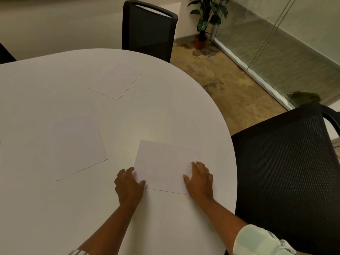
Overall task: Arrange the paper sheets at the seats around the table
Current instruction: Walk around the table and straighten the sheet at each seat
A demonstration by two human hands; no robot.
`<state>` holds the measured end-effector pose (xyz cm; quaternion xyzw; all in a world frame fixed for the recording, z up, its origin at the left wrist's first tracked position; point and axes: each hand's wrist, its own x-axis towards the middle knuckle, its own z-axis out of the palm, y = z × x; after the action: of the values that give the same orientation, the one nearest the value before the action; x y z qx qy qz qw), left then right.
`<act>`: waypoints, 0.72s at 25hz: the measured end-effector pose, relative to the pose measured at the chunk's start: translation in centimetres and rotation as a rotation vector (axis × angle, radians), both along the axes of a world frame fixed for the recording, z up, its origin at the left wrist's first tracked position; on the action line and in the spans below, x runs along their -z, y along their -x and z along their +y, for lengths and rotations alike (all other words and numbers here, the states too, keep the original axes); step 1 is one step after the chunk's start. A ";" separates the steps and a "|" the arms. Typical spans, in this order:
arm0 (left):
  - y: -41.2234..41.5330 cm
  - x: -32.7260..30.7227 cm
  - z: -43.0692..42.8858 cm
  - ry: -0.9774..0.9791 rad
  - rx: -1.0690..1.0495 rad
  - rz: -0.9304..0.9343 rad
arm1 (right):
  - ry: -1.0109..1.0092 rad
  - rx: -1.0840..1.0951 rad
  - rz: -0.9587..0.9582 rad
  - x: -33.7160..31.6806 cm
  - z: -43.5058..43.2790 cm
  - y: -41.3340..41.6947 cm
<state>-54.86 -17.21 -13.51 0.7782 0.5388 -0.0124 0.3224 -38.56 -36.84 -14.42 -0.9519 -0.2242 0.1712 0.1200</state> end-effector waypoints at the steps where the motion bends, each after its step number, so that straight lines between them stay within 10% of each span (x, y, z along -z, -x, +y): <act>1: 0.1 0.3 -0.7 -0.027 0.090 0.006 | 0.036 -0.098 -0.024 0.4 -0.3 0.9; 7: 0.2 2.0 -3.1 -0.110 0.495 0.201 | 0.133 -0.262 0.030 2.1 -1.4 3.7; 18: 0.6 2.6 -1.9 -0.133 0.563 0.188 | 0.093 -0.215 0.040 1.5 -0.3 3.9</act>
<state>-55.42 -19.13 -16.11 0.9119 0.3289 -0.1380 0.2032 -42.43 -37.12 -15.94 -0.9232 -0.3145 0.2122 0.0612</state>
